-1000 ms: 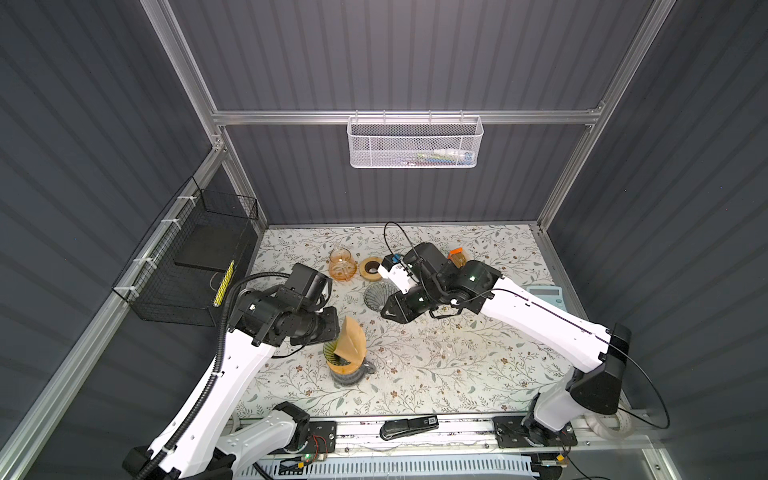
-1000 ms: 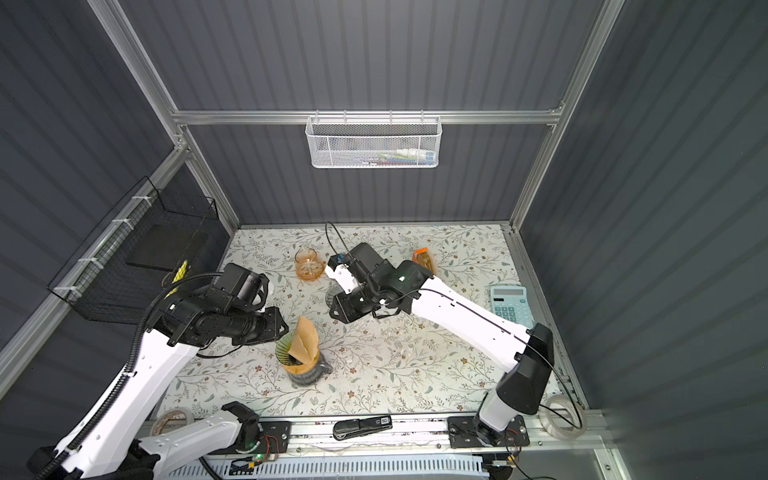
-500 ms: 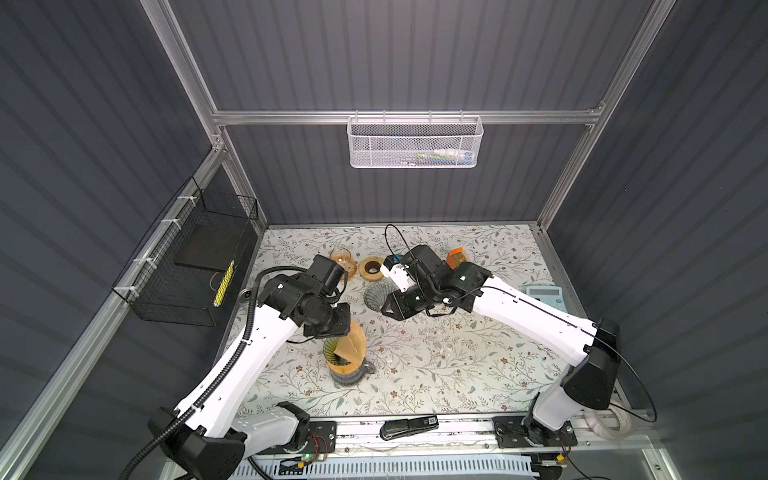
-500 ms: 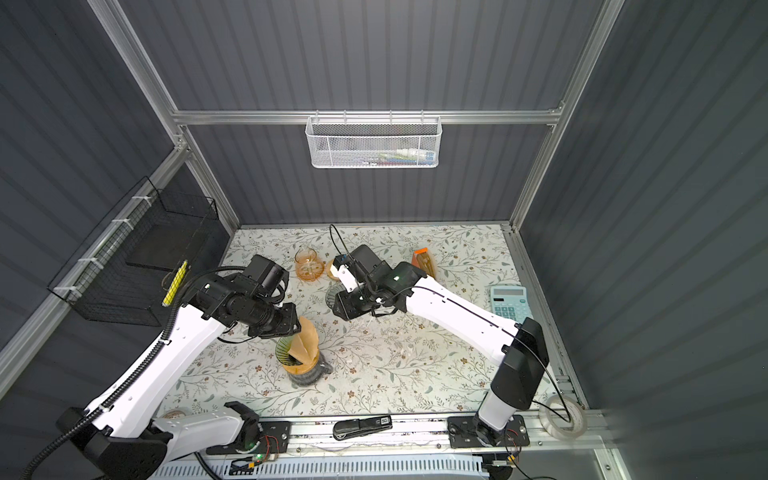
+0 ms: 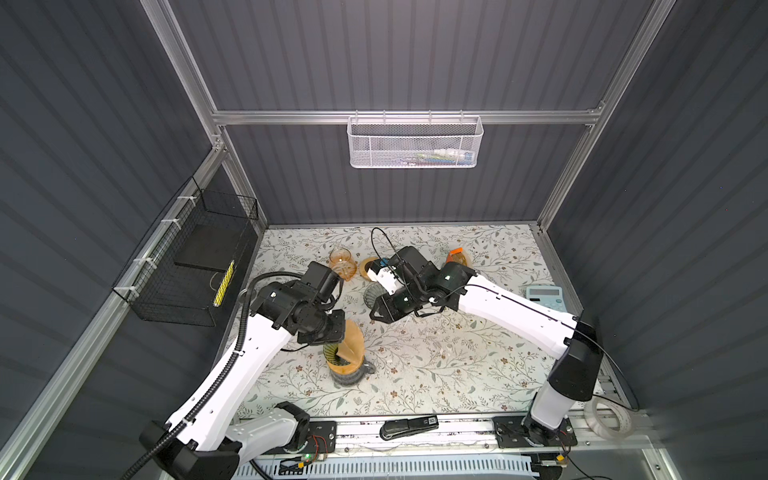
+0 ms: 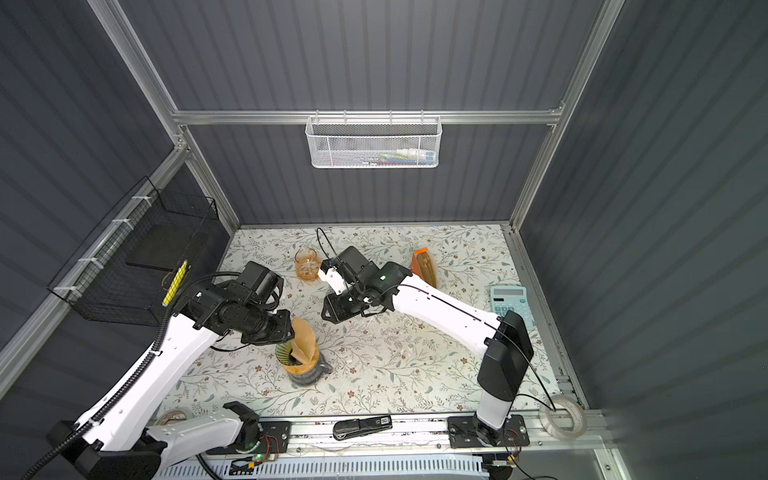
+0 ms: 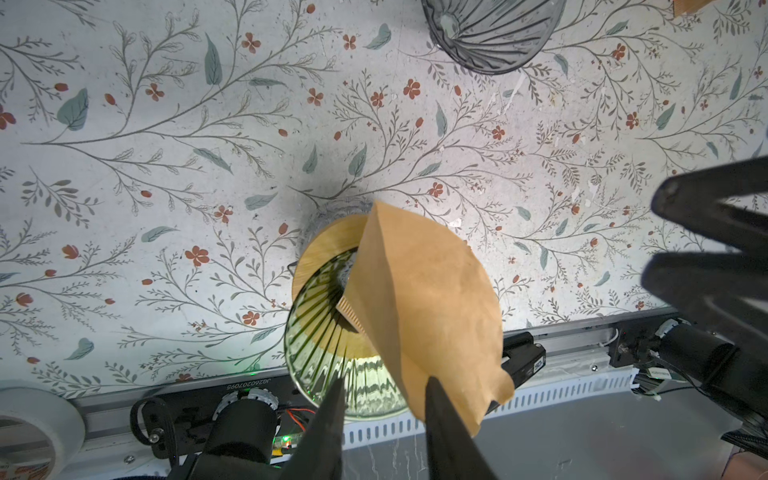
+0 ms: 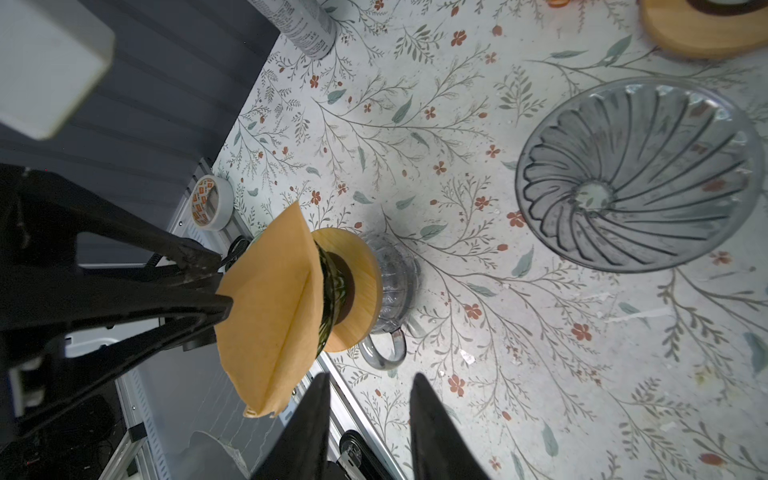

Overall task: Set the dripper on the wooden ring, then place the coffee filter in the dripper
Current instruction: 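Lower the filter into the green dripper while the left gripper approaches it, then press the filter down into the dripper with both grippers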

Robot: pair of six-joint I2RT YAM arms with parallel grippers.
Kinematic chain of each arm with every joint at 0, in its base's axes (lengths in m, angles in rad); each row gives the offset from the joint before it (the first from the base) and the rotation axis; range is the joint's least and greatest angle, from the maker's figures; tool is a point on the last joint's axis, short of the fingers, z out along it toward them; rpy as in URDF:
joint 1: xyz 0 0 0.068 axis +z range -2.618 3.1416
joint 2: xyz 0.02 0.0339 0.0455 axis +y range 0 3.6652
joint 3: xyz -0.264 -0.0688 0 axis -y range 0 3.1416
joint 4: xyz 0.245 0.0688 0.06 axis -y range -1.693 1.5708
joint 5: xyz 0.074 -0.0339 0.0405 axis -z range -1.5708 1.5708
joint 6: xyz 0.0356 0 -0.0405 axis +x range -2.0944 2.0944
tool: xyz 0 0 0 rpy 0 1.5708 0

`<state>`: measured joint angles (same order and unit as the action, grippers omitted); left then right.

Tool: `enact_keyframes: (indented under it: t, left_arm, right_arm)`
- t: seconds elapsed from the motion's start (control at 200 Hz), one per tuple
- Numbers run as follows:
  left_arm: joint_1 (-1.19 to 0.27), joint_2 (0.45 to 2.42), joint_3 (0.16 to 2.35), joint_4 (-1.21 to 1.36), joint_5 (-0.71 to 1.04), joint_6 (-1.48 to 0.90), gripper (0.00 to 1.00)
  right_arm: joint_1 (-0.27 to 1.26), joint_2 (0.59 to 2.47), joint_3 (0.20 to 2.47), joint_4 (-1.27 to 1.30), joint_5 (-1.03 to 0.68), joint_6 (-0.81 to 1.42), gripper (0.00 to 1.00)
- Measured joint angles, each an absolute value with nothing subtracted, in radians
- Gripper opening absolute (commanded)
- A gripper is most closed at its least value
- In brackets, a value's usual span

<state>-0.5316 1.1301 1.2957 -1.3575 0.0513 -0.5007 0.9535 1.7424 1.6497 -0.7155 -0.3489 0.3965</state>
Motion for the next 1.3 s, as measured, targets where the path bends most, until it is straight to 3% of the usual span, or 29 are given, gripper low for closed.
enact_keyframes:
  t: [0.36,0.79,1.301]
  left_arm:
    - [-0.532,1.074,1.242,-1.368,0.045,-0.508,0.32]
    - [-0.532,1.008,1.202,-1.379,0.037,-0.528,0.32]
    - [-0.532,0.996,1.183,-1.393,0.026,-0.535,0.31]
  right_arm:
    - [1.037,1.823,1.782,-0.781,-0.359,0.361,0.38]
    - [1.075,1.923,1.894,-0.879,-0.282,0.332,0.29]
    - [1.082,1.925,1.899,-0.900,-0.268,0.332,0.28]
